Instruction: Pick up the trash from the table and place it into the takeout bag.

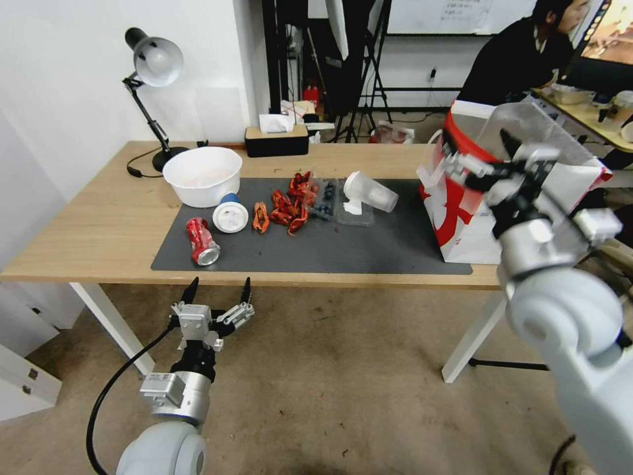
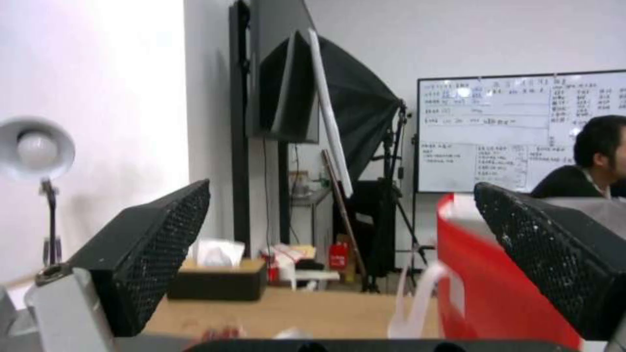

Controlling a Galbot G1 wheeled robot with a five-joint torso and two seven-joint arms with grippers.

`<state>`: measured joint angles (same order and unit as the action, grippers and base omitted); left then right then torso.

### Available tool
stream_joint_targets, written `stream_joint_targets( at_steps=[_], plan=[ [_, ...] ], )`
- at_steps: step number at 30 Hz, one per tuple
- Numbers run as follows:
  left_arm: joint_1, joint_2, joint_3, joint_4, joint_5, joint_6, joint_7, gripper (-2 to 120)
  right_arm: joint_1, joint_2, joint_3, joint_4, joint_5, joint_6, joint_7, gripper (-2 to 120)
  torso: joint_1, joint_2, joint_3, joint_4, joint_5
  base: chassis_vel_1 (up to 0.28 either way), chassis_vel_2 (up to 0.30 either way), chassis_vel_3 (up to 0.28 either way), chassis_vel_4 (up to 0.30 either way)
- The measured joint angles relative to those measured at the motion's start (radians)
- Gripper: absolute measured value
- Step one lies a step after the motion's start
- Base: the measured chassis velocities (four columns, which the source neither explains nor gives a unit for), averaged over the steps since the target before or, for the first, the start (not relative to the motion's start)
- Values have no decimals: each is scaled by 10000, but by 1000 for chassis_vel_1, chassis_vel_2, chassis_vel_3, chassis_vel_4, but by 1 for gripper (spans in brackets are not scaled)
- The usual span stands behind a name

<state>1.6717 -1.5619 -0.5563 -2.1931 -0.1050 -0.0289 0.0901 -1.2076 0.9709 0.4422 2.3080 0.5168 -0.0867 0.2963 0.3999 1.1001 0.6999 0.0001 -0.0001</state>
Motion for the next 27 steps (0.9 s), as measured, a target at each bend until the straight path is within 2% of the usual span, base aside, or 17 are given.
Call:
stream_joint_targets(
  at_steps=[3, 5, 7, 13, 15, 20, 27],
  plan=[
    [-9, -8, -2, 23, -1, -24, 0, 100, -1140, 288, -38, -9, -1201, 737, -87, 100, 0, 0, 1, -1, 2, 0, 0, 0, 0],
    [-11, -8, -3, 32, -2, -30, 0, 100, -1336, 333, -37, -35, -1395, 863, -88, 100, 0, 0, 1, -2, 1, 0, 0, 0, 0],
    [-28, -3, -11, 81, -11, -73, -1, 100, -2123, 528, 8, -314, -2169, 1531, -41, 100, 0, 0, 0, -1, 2, 0, 0, 0, 0],
    [-42, 2, -21, 130, -22, -117, -8, 100, -2860, 740, 40, -644, -2600, 2076, 186, 100, 0, 0, 1, 0, 0, 0, 0, 0, 0],
    [-61, 5, -28, 179, -29, -179, -16, 100, -3599, 1076, -67, -1187, -2881, 2652, 476, 100, 0, -1, 1, -1, 1, 0, 0, 0, 0],
    [-55, 15, -39, 198, -32, -209, -20, 100, -4183, 1452, -230, -1742, -2983, 3127, 689, 100, 0, -1, 0, -1, 2, 0, 0, 0, 0],
    [-49, 18, -33, 225, -32, -231, -22, 100, -4438, 1789, -432, -2236, -3147, 3534, 715, 100, 0, -1, 1, -1, 1, 0, 0, 0, 0]
  ],
)
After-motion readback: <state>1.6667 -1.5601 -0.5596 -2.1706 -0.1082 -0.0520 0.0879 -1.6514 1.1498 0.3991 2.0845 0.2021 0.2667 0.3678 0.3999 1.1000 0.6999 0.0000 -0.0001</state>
